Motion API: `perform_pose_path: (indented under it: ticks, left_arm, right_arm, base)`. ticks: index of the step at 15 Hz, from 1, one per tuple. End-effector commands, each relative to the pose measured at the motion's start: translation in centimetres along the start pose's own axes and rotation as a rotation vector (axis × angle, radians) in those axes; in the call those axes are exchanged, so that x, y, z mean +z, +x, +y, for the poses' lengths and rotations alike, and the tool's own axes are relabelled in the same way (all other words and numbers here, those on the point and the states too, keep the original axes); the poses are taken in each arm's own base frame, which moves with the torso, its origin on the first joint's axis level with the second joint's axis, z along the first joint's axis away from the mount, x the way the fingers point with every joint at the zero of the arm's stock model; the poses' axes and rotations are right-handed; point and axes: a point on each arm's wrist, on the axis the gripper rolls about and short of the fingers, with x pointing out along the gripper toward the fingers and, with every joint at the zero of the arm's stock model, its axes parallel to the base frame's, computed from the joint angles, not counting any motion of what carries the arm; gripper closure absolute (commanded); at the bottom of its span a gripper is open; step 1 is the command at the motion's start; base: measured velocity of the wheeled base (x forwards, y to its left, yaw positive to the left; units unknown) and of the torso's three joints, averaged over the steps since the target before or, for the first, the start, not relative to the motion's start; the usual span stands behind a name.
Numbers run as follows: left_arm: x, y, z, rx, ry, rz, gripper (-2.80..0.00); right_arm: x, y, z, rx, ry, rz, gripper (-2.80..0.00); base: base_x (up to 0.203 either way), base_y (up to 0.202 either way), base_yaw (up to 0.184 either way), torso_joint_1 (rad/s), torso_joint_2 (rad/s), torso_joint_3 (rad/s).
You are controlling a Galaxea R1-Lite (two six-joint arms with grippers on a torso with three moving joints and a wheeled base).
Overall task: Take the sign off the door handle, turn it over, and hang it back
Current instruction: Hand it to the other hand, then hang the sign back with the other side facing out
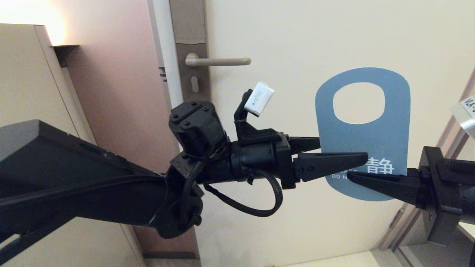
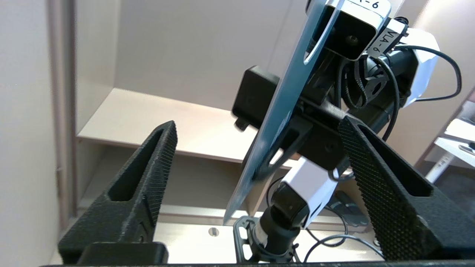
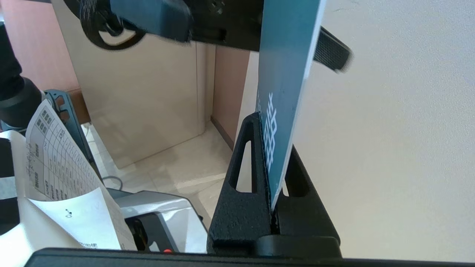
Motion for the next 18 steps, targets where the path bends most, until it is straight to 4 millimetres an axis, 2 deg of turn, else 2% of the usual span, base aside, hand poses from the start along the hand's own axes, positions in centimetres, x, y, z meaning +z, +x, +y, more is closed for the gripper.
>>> perform_pose_path:
  ticks: [1, 10, 11, 15, 18]
  left_arm:
    - [0.5, -0.9, -0.4, 0.01, 0.004, -0.006, -2.8]
    - [3.0, -5.5, -1.3, 0.106, 0.045, -0.052, -2.8]
    - [3.3, -5.8, -1.5, 0.114, 0.052, -0.057, 0.0]
    - [4.2, -7.7, -2.9, 0.145, 0.072, -0.076, 0.0]
    - [4.5, -11.0, -4.2, 0.228, 0.125, -0.09, 0.0]
  right_arm:
    - [-0.1, 0.1, 0.0, 0.006, 0.0, 0.004, 0.0]
    - [-0.1, 0.0, 0.0, 0.003, -0.002, 0.001, 0.0]
    - [0.0, -0.1, 0.1, 0.003, -0.005, -0.001, 0.0]
    - [0.1, -0.2, 0.1, 0.001, -0.009, -0.007, 0.0]
    - [0.1, -0.2, 0.2, 0.002, -0.014, -0.008, 0.0]
  base:
    - [0.0, 0.0, 0.0, 0.0, 0.0, 0.0]
    - [0.0, 0.0, 0.0, 0.0, 0.0, 0.0]
    - [0.0, 0.0, 0.0, 0.0, 0.0, 0.0]
    - [0.0, 0.0, 0.0, 0.0, 0.0, 0.0]
    - [0.0, 0.0, 0.0, 0.0, 0.0, 0.0]
